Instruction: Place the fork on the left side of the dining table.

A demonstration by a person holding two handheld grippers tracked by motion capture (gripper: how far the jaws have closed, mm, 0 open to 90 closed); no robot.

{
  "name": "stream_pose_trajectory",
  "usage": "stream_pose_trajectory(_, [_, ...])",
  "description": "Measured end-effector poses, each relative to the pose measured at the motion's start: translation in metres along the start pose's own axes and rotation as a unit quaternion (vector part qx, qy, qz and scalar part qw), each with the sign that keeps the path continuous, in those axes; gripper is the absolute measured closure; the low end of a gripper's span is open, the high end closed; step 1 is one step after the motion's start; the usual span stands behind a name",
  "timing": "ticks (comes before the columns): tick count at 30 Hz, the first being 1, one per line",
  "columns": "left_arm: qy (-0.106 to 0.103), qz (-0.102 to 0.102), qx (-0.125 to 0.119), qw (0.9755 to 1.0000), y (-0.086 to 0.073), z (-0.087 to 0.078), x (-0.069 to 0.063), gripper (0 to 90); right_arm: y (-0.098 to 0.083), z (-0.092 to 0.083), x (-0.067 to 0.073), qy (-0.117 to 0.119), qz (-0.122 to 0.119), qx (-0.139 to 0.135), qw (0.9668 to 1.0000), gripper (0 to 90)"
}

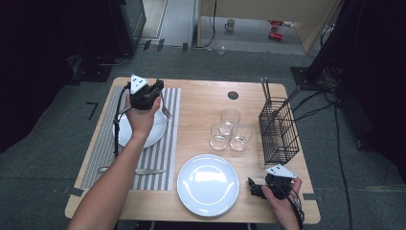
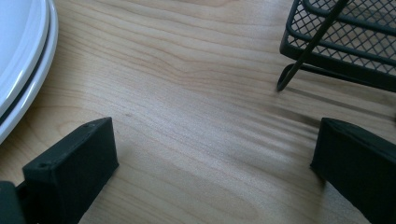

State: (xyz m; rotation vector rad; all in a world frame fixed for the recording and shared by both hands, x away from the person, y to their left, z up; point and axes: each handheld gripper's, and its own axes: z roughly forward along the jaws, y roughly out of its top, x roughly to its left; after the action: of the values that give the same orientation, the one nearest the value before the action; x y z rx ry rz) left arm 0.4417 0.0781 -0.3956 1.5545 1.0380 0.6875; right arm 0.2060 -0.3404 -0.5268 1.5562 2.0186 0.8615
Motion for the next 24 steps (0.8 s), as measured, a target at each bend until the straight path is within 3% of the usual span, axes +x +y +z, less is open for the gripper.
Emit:
stream_pose_trajectory(7, [0.016,-0.012,0.009,0.9998,-0.006,0.010,0.007,88.4,0.000,0.000,0.000,0.000,-0.001,0.000,1.0000,0.0])
stream_pose_trajectory(14, [0.026,-0.008,0.005,0.9996,-0.002,0.017,0.007,88.4,0.000,0.000,0.000,0.000,-0.001,0.000,1.0000,0.0])
stream_pose_trajectory(20, [0.043,0.014,0.004,0.9990,0.003,0.031,0.010,88.4,0.000,0.000,0.000,0.000,-0.001,0.000,1.0000,0.0])
stream_pose_trajectory(23, [0.049,-0.011,-0.004,0.9987,0.004,0.037,0.016,88.4,0.000,0.000,0.000,0.000,-0.001,0.000,1.0000,0.0])
stream_pose_trajectory(24, [0.054,-0.010,-0.004,0.9985,0.004,0.040,0.017,88.4,0.000,0.000,0.000,0.000,-0.001,0.000,1.0000,0.0])
